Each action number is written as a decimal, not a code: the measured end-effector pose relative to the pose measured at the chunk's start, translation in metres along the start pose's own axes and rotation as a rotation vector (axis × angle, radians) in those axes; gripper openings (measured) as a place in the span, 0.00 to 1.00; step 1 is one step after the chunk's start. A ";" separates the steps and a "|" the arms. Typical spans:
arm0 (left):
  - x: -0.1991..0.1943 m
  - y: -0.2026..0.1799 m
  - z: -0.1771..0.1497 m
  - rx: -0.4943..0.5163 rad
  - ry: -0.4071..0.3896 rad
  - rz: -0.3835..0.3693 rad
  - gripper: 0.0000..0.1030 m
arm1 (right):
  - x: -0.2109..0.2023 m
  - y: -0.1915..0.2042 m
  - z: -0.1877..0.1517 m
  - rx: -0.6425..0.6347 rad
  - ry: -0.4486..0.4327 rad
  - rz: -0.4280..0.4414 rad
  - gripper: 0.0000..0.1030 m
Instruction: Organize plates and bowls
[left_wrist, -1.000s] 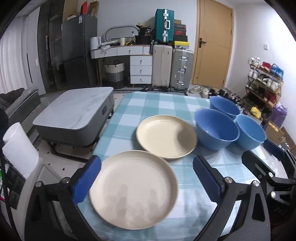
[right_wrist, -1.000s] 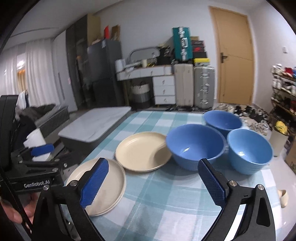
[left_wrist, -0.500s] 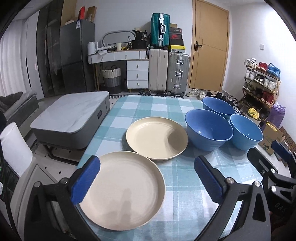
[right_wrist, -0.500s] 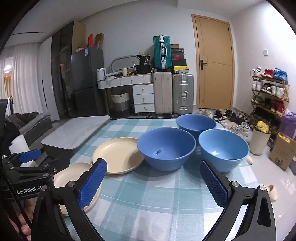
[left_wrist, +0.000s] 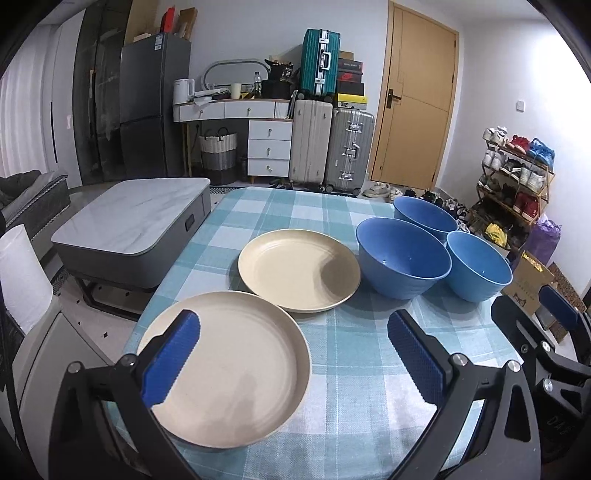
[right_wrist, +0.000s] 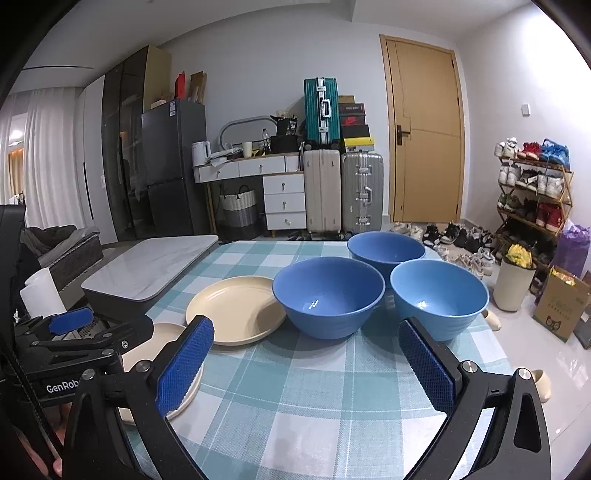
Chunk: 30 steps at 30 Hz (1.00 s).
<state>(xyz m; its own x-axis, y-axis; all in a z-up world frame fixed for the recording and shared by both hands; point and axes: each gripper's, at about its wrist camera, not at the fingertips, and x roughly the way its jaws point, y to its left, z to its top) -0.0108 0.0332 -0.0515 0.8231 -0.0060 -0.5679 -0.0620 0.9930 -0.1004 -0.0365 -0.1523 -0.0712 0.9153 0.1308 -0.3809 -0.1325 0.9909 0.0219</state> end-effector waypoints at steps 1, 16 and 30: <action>0.000 0.000 0.000 0.004 0.000 0.001 1.00 | -0.002 0.001 0.000 -0.003 -0.006 -0.005 0.99; -0.002 0.004 -0.006 -0.025 0.017 -0.007 1.00 | -0.013 0.006 -0.001 0.000 0.016 -0.008 0.99; -0.005 0.010 -0.006 -0.045 0.022 -0.014 1.00 | -0.019 0.009 -0.002 0.009 0.014 0.019 0.99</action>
<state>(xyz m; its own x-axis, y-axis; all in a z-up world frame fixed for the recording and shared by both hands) -0.0186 0.0420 -0.0549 0.8112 -0.0226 -0.5843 -0.0764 0.9866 -0.1443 -0.0563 -0.1456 -0.0656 0.9075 0.1489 -0.3928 -0.1460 0.9886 0.0373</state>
